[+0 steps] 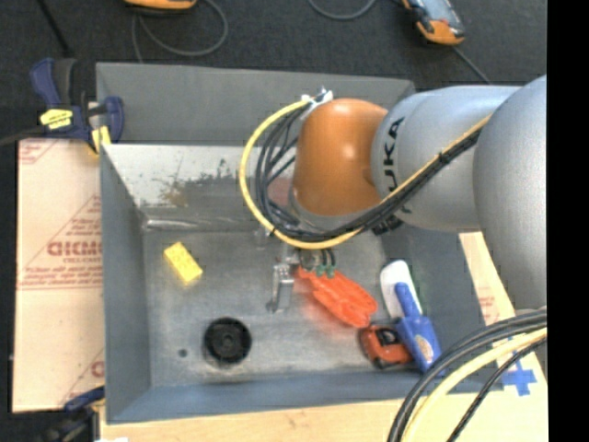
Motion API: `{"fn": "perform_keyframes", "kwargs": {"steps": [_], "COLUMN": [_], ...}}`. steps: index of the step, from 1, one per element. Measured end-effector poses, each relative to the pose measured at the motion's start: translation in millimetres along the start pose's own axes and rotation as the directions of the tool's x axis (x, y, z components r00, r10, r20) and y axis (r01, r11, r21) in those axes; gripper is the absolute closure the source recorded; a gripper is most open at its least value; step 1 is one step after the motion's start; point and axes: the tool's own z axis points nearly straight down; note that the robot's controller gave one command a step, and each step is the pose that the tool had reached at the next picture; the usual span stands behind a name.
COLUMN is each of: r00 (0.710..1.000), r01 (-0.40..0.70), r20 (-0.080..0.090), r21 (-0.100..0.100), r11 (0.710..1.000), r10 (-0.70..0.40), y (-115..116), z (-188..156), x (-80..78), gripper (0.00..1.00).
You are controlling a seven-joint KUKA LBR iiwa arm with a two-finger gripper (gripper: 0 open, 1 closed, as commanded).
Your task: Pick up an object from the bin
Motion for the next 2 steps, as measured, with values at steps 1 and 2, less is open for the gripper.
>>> {"fn": "perform_keyframes", "kwargs": {"steps": [1, 2], "r00": [1.000, 0.999], "r01": [-0.001, 0.045], "r20": [0.007, 0.014], "r21": [-0.001, 0.003], "r11": [1.000, 0.999], "r10": [0.001, -0.045], "y": [0, 27], "z": [-5, 26], "x": [-1.5, 9.5], "gripper": [0.00, 0.00]}}
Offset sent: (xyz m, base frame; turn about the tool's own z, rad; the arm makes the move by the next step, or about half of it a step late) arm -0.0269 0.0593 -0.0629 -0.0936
